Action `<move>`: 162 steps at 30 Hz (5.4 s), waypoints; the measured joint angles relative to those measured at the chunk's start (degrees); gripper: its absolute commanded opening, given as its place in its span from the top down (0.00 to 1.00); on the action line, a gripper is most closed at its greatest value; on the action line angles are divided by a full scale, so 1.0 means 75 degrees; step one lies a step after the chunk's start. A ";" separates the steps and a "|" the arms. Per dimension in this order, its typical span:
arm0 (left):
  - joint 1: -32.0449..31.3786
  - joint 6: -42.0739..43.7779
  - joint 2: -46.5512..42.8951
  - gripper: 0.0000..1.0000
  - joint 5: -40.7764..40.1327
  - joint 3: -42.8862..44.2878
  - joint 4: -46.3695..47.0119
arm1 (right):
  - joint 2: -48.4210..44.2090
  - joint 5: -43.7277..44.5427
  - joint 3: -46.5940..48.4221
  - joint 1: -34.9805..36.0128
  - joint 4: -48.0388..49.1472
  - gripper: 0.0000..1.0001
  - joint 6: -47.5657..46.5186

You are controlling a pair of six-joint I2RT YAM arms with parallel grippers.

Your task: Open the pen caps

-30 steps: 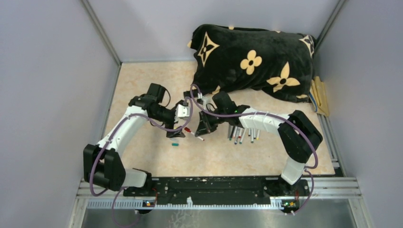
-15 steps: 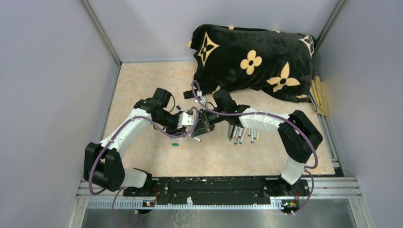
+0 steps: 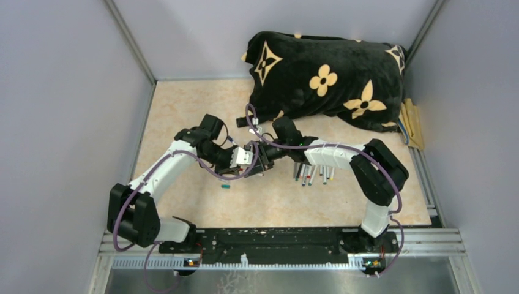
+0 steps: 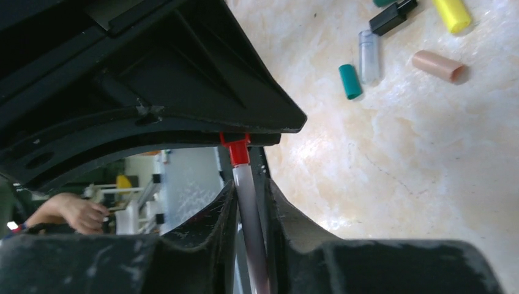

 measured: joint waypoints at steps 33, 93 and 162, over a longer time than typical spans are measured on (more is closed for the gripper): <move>0.1131 0.0364 0.1259 0.91 -0.2005 0.0431 0.0909 | -0.2640 0.3765 -0.1507 -0.0635 -0.2760 1.00 -0.1574; 0.5610 -0.3404 0.1920 0.01 0.2002 0.3325 -0.1119 | 0.3637 0.7184 0.4811 0.0726 -0.1734 0.62 -0.2069; 0.0189 0.0714 -0.0105 0.68 -0.0274 0.0420 0.0207 | 0.0268 -0.0595 0.0848 -0.0548 -0.0609 1.00 -0.0029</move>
